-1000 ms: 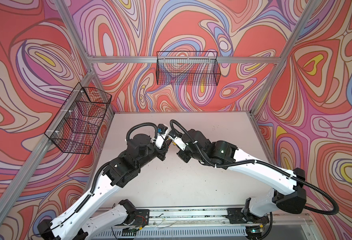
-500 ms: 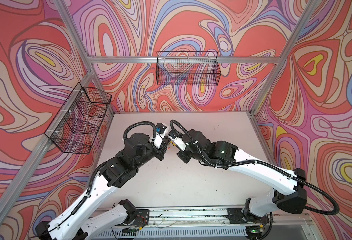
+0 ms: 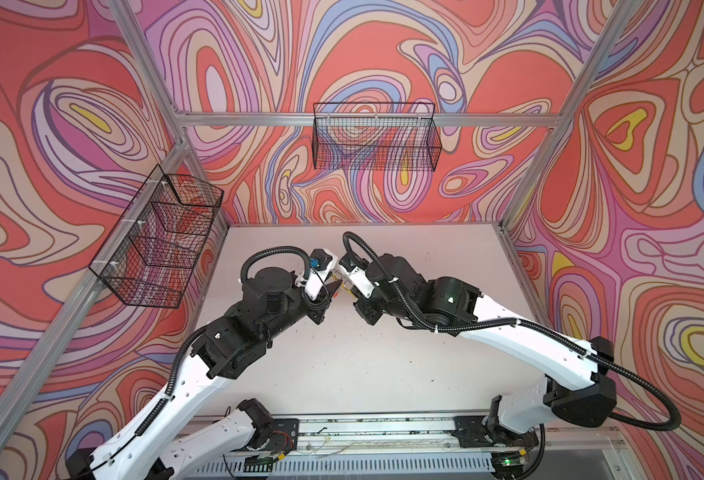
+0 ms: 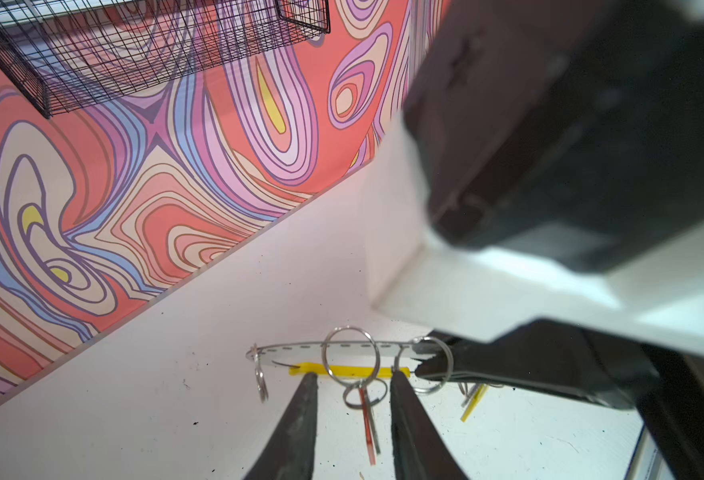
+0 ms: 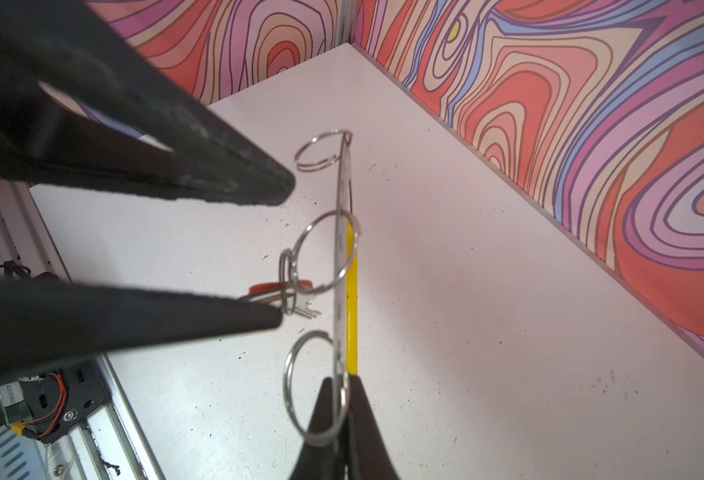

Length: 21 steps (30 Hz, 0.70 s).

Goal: Put the keys on the keyring

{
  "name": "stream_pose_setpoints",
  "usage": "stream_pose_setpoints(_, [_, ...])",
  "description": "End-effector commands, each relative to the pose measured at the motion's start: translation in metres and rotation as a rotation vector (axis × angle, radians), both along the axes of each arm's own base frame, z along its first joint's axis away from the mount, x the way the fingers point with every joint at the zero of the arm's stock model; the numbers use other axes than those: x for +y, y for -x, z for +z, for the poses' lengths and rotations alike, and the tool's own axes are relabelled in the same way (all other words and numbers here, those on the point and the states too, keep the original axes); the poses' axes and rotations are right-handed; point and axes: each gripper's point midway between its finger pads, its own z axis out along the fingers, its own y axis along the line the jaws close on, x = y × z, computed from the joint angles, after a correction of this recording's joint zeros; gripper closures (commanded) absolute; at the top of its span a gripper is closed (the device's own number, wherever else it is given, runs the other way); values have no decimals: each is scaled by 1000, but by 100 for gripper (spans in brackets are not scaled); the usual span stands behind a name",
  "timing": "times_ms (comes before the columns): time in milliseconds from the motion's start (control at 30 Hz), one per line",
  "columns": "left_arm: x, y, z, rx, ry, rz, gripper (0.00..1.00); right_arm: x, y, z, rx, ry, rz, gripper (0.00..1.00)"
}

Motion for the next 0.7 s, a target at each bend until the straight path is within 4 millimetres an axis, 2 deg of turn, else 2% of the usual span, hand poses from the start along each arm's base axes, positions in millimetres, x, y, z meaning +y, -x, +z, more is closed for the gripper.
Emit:
stream_pose_setpoints(0, [-2,0,13,-53,-25,-26,68,3,3,-3,51,-1,-7,100])
stream_pose_setpoints(267, [-4,-2,4,-43,-66,-33,62,7,5,-1,65,-24,4,100])
stream_pose_setpoints(667, [3,-3,-9,-26,-110,0,63,9,4,0,61,-21,7,100])
